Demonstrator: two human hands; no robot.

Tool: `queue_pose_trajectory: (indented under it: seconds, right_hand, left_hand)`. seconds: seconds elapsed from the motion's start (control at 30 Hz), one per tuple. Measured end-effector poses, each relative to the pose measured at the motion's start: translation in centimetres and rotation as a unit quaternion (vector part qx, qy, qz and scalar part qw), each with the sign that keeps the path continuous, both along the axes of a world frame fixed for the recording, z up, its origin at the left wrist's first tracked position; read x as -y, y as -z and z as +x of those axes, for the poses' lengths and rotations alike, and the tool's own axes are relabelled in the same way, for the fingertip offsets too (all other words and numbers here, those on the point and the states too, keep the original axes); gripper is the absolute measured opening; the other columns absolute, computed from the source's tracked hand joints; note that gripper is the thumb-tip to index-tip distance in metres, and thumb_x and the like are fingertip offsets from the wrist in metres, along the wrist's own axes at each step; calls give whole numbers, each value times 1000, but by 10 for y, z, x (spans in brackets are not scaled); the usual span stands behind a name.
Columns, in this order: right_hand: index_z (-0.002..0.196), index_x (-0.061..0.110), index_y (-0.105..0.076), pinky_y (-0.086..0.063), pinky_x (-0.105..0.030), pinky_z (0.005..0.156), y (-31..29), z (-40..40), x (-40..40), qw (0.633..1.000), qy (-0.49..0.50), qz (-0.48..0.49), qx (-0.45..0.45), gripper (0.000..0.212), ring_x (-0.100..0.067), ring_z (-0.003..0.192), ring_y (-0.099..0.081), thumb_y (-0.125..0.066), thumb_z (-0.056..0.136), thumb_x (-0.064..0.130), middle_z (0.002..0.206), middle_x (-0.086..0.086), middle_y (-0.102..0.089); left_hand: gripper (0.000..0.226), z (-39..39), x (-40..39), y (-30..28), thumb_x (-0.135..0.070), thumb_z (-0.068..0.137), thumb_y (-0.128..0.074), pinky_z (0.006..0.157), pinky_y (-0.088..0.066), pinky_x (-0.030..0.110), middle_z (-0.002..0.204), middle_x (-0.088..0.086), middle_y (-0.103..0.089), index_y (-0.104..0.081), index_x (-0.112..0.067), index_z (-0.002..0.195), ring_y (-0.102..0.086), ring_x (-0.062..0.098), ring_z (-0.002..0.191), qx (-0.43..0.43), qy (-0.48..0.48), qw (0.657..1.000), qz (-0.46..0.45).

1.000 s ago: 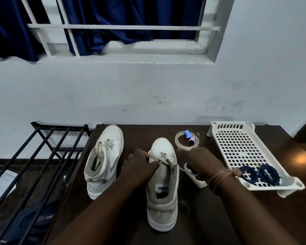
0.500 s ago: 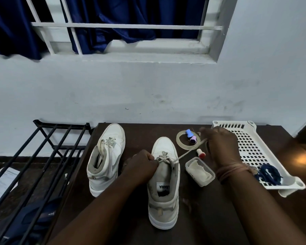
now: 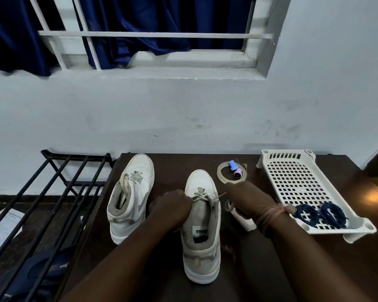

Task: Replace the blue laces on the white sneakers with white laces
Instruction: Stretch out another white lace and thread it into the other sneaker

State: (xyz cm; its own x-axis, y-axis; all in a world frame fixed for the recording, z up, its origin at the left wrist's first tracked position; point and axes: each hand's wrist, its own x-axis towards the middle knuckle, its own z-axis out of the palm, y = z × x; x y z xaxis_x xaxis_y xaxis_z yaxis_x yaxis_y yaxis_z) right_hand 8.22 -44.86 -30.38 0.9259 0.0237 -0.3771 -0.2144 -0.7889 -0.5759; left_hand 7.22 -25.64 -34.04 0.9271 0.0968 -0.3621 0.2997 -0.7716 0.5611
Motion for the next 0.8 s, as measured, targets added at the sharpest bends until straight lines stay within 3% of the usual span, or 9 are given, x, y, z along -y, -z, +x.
queue_pose_trajectory:
  seconds: [0.07, 0.13, 0.27, 0.33, 0.4, 0.5, 0.63, 0.7, 0.8]
  right_hand:
    - [82, 7, -65, -46, -30, 78, 0, -1, 2, 1000, 11, 13, 1, 27, -22, 80, -64, -43, 96, 15, 77, -3, -72]
    - [92, 5, -61, -50, -31, 81, 5, -3, -1, 999, 22, 30, 7, 20, -28, 90, -66, -44, 98, 13, 93, -12, -71]
    - [63, 13, -57, -43, -28, 67, 8, -1, -2, 998, 38, 40, -2, 45, -14, 53, -53, -54, 96, 43, 66, -3, -65]
    - [58, 15, -53, -41, -29, 66, 6, 0, 0, 999, 28, 34, -6, 45, -13, 51, -49, -60, 94, 40, 64, -4, -63]
    - [57, 14, -54, -42, -32, 69, 4, -1, 3, 1000, 21, 21, -8, 40, -14, 56, -50, -62, 93, 32, 61, -2, -59]
    - [64, 8, -60, -46, -32, 73, 6, 1, 6, 1000, 29, 6, 10, 28, -20, 67, -55, -62, 90, 20, 65, -5, -61]
    - [73, -2, -60, -41, -29, 62, 15, 2, 7, 999, 30, -13, 36, 18, -26, 74, -56, -58, 87, 9, 77, -15, -63]
    - [81, -5, -66, -46, -30, 66, 17, 4, 8, 998, 39, -17, 43, 17, -28, 78, -62, -59, 86, 10, 82, -14, -68]
    - [69, 4, -62, -39, -26, 56, 19, 2, 10, 996, 54, -42, 51, 15, -24, 71, -59, -59, 83, 11, 71, -6, -62]
  left_hand:
    - [29, 2, -1, -1, -31, 97, -44, 99, -49, 46, 112, 11, -69, -65, -13, 102, -63, 34, 110, -18, 0, 1000, -18]
    - [39, 3, -6, -4, -41, 92, -46, 97, -51, 46, 106, 10, -71, -69, -11, 96, -67, 30, 106, -31, 23, 997, -64]
    - [68, 5, -22, -11, -81, 71, -52, 98, -52, 40, 102, 0, -78, -79, -26, 102, -72, 22, 99, -100, -36, 971, -215]
    - [62, 9, -26, -8, -74, 80, -57, 97, -54, 43, 100, 8, -77, -79, -18, 94, -71, 27, 97, -69, -44, 979, -189]
    - [44, 9, -27, -6, -55, 83, -68, 81, -55, 38, 81, 12, -72, -73, -11, 79, -68, 26, 77, -41, -65, 977, -197]
    - [32, 11, -25, -5, -34, 87, -73, 58, -36, 26, 60, 2, -54, -59, -15, 65, -48, 17, 56, -39, -87, 978, -186]
    - [27, 10, -25, -7, -37, 68, -69, 65, -42, 35, 58, 6, -58, -59, -13, 64, -51, 22, 56, -4, -102, 979, -175]
    - [25, 10, -23, -7, -32, 78, -66, 66, -43, 36, 66, 9, -62, -63, -9, 69, -54, 25, 61, 11, -90, 986, -141]
    - [29, 13, -22, -5, -24, 93, -59, 73, -50, 38, 91, 20, -70, -68, 3, 91, -62, 33, 78, 21, -61, 994, -83]
